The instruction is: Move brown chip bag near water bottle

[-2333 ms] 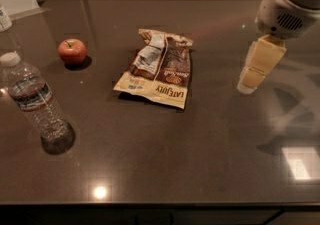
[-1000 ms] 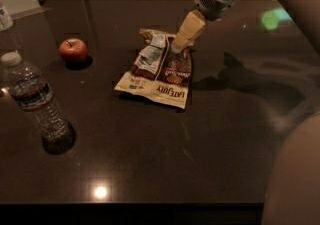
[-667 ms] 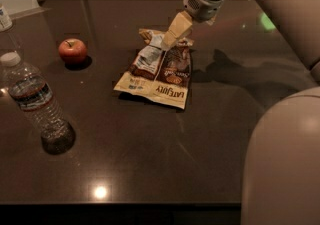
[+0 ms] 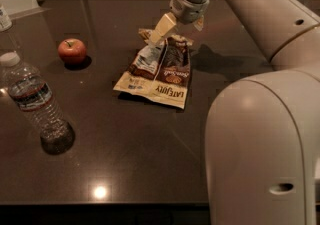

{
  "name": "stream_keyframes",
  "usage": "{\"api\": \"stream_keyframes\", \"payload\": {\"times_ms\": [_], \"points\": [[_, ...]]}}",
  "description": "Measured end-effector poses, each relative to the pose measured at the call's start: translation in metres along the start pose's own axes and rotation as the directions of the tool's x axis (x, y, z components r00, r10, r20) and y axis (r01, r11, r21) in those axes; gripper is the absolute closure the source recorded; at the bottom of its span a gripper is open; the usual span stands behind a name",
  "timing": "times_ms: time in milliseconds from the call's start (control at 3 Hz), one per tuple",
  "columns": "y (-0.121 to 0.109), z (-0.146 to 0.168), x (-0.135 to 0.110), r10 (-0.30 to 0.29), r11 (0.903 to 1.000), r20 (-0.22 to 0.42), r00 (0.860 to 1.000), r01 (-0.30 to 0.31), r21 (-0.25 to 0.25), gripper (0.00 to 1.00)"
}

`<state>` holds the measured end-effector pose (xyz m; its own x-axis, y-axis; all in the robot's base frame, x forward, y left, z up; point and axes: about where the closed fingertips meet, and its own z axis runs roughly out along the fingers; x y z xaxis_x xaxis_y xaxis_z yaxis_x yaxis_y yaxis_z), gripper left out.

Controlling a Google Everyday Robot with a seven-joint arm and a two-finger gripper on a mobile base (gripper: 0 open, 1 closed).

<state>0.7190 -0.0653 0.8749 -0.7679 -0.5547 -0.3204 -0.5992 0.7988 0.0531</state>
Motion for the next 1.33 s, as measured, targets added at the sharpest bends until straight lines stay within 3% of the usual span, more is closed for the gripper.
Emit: {"api": "stream_keyframes", "payload": {"times_ms": [667,1333], "points": [[0.02,0.019,-0.025,0.046,0.9969,-0.038,0.998,-0.048,-0.062,0.0],[0.026,0.025,-0.031,0.078,0.9957,-0.077,0.994,-0.082,-0.043,0.41]]}}
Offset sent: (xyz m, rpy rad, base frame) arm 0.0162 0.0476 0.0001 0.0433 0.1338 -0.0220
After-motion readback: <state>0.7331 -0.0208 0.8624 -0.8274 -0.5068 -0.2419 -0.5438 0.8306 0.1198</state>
